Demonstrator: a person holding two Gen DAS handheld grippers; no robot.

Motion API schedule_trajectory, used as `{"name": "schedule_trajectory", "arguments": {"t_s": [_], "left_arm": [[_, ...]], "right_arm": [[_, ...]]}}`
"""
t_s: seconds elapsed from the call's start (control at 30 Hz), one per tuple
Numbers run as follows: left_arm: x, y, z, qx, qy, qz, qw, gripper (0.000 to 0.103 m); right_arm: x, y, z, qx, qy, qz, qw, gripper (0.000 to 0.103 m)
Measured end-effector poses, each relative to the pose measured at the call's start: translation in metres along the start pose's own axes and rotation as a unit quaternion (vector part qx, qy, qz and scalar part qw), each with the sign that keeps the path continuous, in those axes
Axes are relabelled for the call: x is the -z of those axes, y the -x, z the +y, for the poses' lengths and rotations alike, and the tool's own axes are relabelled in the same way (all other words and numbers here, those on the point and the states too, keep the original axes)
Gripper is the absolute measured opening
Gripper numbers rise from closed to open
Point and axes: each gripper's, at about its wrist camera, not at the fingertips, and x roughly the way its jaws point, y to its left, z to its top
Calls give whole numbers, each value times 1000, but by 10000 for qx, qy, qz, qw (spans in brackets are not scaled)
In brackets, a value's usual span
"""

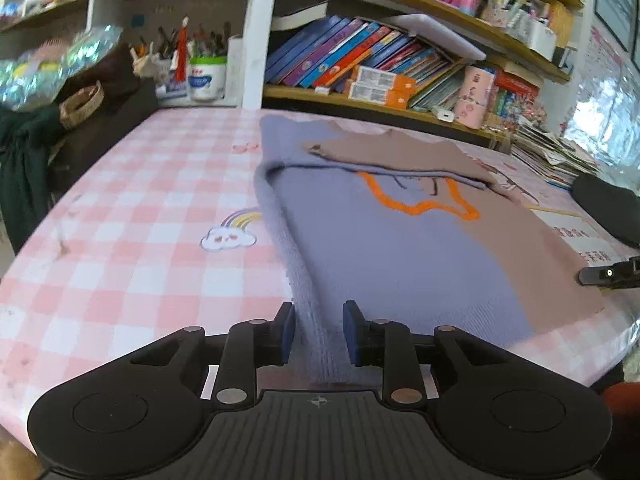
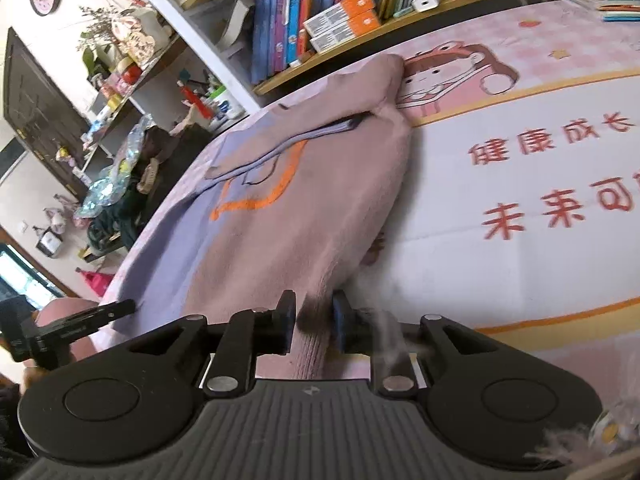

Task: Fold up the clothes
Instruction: 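Pinch the sweater hem with the left gripper while the right gripper pinches beside it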

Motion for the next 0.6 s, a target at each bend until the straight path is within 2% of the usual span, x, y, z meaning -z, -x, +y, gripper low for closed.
{"name": "schedule_trajectory", "arguments": {"t_s": [0.27, 0.37, 0.43, 0.47, 0.6], "left_arm": [[0, -4, 10, 214, 360, -55, 9991, 26], [0, -5, 12, 302, 454, -81, 9985, 25], [1, -7, 11, 375, 481, -79, 9981, 19], [1, -8, 11, 408, 497, -70, 9979, 8], [0, -14, 6, 562, 540, -49, 9969, 5]], "right_arm": [[-4, -13, 3, -332, -135, 127, 9993, 21], [-4, -12, 0, -309, -146, 131, 9993, 14], [-3, -9, -1, -246, -114, 96, 9996, 10], [-3, -7, -2, -218, -97, 64, 9997, 9], [-1, 9, -7, -76, -81, -101, 9999, 8]]}}
